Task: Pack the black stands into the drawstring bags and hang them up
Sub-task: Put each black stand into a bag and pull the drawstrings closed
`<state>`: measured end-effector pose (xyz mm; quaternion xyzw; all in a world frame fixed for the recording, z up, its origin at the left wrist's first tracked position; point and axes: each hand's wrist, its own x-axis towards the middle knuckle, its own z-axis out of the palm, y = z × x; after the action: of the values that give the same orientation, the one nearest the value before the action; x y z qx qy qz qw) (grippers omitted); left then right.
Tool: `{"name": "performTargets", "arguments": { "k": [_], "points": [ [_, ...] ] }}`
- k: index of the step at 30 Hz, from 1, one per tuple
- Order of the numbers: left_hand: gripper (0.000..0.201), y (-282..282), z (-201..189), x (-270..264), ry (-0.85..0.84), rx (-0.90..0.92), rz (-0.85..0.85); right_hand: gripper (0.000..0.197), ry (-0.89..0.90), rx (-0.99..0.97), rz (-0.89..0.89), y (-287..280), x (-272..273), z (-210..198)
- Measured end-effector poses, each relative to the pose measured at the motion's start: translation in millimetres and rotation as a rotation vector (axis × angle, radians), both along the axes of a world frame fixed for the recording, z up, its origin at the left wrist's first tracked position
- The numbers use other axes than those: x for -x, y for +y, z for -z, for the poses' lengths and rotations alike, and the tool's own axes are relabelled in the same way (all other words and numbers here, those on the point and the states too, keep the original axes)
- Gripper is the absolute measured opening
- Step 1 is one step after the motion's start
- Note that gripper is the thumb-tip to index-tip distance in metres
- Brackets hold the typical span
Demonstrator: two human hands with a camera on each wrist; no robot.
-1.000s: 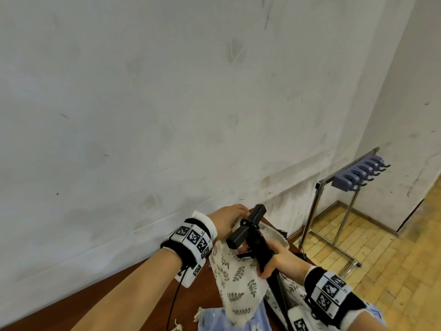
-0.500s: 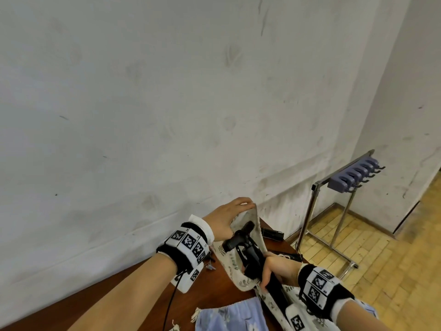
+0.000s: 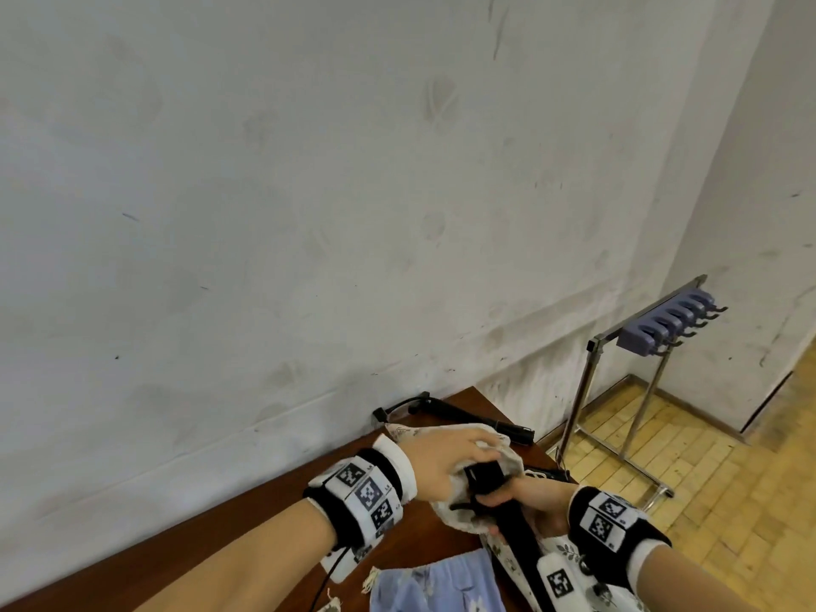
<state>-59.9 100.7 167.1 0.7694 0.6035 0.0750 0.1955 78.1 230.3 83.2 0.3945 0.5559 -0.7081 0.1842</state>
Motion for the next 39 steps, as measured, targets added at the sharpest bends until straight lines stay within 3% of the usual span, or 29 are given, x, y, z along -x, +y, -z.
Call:
{"name": "performTargets", "arguments": {
  "k": [2,3,4,5,6,8,9,10,11,14,16,23,27,29,32,35,39],
  "points": [
    [0.072,0.1,6.4,-22.0,-0.066,-0.003,0.060,0.067,-0.361,-0.422,-0.403,-23.2,9.5,-8.1],
    [0.074,1.8,11.4,-31.0,-0.076,0.015,0.078,0.069,-0.459,-0.316,-0.468,-39.7,11.3,-17.7],
    [0.076,3.7,15.6,-37.8,-0.082,0.038,0.082,0.065,-0.739,-0.376,-0.543,-59.9,30.7,-22.9],
    [0.077,6.9,19.3,-39.6,-0.088,0.050,0.075,0.061,-0.860,-0.433,-0.575,-67.6,36.9,-19.0],
    [0.077,9.5,18.2,-38.5,-0.100,0.047,0.049,0.055,-0.748,-0.394,-0.511,-61.9,33.3,-16.5],
    [0.071,13.7,15.4,-23.6,-0.088,0.038,-0.042,0.044,-0.199,-0.141,-0.150,-36.3,-9.1,-4.8],
    [0.066,14.7,15.4,-12.6,-0.049,0.046,-0.088,0.038,-0.052,0.069,0.194,-33.5,7.2,-12.4],
    [0.061,14.5,18.2,-1.1,-0.010,0.059,-0.128,0.034,0.134,0.174,0.375,-18.1,12.3,-13.6],
    [0.059,13.1,22.0,8.5,0.009,0.068,-0.161,0.034,0.200,0.180,0.415,-15.6,12.1,-12.3],
    [0.056,7.3,33.0,14.8,-0.034,0.030,-0.198,0.062,0.181,0.191,0.446,-15.6,18.7,-4.3],
    [0.046,5.6,36.6,8.6,-0.090,-0.041,-0.202,0.065,0.196,0.251,0.459,-16.9,25.7,-7.6],
    [0.044,-4.9,34.9,4.9,-0.296,-0.268,-0.238,0.045,0.292,0.280,0.654,-25.3,35.3,-11.2],
    [0.035,-0.9,28.5,-0.4,-0.257,-0.410,-0.243,0.014,0.416,0.277,0.694,-43.2,37.4,-37.0],
    [0.031,2.4,23.0,-1.1,-0.291,-0.374,-0.343,0.019,0.503,0.293,0.553,-49.8,38.8,-43.6],
    [0.018,9.4,15.2,5.0,-0.425,-0.348,-0.504,0.067,0.309,0.333,0.534,-41.0,46.0,-18.5],
    [0.025,14.9,8.2,19.6,-0.515,-0.353,-0.691,0.074,0.075,0.315,0.403,-34.0,50.8,-6.7],
    [0.009,12.8,15.5,39.3,-0.431,-0.336,-0.797,0.050,-0.063,0.034,0.242,-31.6,49.3,-6.2]
  ]
}}
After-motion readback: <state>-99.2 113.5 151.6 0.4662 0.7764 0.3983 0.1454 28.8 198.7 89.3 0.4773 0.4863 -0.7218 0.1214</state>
